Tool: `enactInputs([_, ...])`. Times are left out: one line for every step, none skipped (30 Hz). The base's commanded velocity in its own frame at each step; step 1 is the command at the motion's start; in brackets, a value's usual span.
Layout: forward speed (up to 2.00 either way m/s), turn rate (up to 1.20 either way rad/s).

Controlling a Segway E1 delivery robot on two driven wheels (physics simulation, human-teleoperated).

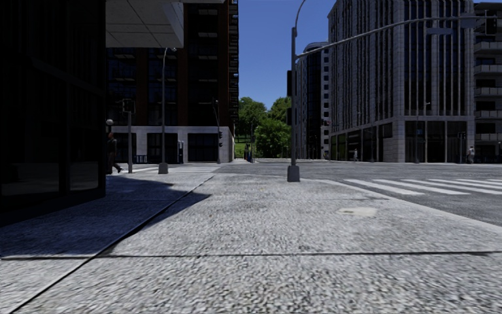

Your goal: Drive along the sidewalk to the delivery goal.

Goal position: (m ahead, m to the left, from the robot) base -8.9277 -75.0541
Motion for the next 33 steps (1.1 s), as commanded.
enactInputs([2.00, 0.00])
enactInputs([2.00, 0.00])
enactInputs([2.00, 0.00])
enactInputs([2.00, 0.00])
enactInputs([2.00, 0.00])
enactInputs([2.00, 0.00])
enactInputs([2.00, 0.00])
enactInputs([2.00, 0.00])
enactInputs([2.00, 0.00])
enactInputs([2.00, 0.00])
enactInputs([2.00, 0.00])
enactInputs([2.00, 0.00])
enactInputs([2.00, 0.00])
enactInputs([2.00, 0.00])
enactInputs([2.00, 0.00])
enactInputs([2.00, 0.00])
enactInputs([2.00, 0.00])
enactInputs([2.00, 0.00])
enactInputs([2.00, 0.00])
enactInputs([2.00, 0.00])
enactInputs([2.00, 0.00])
enactInputs([2.00, 0.00])
enactInputs([2.00, 0.00])
enactInputs([2.00, 0.00])
enactInputs([2.00, 0.00])
enactInputs([2.00, 0.00])
enactInputs([2.00, 0.00])
enactInputs([2.00, 0.00])
enactInputs([2.00, 0.00])
enactInputs([2.00, 0.00])
enactInputs([2.00, 0.00])
enactInputs([2.00, 0.00])
enactInputs([2.00, 0.00])
